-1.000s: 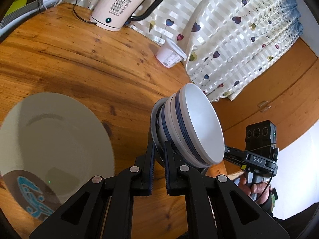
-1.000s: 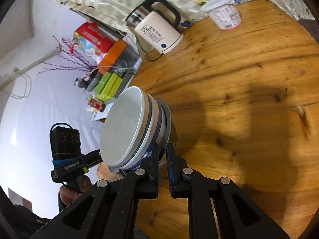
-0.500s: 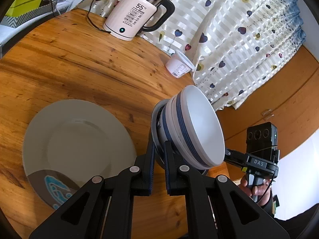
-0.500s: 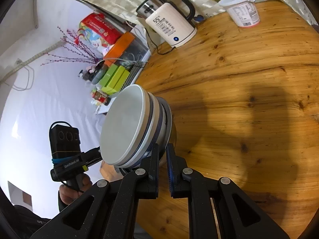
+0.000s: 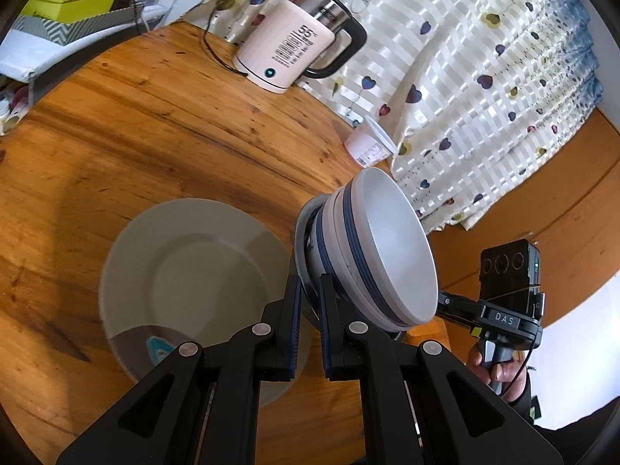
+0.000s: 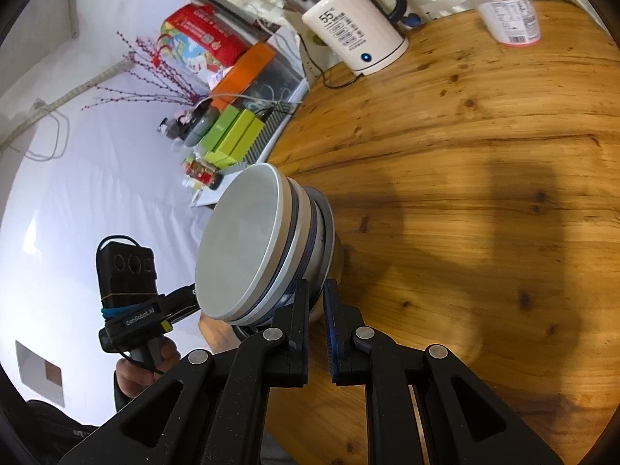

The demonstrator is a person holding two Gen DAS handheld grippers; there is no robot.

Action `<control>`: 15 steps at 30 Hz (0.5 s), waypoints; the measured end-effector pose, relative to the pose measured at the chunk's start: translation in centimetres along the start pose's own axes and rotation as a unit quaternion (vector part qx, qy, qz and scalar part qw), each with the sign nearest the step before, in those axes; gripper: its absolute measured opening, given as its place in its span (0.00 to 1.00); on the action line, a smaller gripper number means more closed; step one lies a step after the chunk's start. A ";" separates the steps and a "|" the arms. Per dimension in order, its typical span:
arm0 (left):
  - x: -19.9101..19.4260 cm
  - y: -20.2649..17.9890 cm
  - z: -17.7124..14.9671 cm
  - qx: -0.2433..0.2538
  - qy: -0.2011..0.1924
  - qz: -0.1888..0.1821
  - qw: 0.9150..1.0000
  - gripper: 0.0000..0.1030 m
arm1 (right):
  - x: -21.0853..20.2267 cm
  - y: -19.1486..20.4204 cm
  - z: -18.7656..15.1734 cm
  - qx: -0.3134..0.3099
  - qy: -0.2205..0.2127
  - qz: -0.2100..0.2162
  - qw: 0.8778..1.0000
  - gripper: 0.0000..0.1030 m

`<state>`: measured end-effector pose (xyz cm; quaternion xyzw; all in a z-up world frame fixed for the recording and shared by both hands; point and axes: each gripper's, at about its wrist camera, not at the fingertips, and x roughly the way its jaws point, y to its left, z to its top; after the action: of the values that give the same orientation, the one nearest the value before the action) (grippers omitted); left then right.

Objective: Organize plates and bowls
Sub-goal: 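Tilt and move the bowl stack over the beige plates with both grippers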

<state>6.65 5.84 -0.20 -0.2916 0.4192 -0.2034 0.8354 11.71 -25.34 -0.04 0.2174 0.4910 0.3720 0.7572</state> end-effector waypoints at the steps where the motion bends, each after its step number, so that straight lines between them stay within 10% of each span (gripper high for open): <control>1: -0.2 0.2 0.0 -0.002 -0.002 0.002 1.000 0.07 | 0.3 0.1 0.1 -0.002 0.003 0.001 1.000 0.09; 15: -3.0 3.1 -0.7 -0.028 -0.022 0.022 0.999 0.07 | 4.2 2.2 1.0 -0.017 0.035 0.014 0.999 0.09</control>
<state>4.69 9.66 -0.80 -0.3099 0.4129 -0.1666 0.8401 12.85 -20.60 -0.54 0.1981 0.5076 0.3980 0.7380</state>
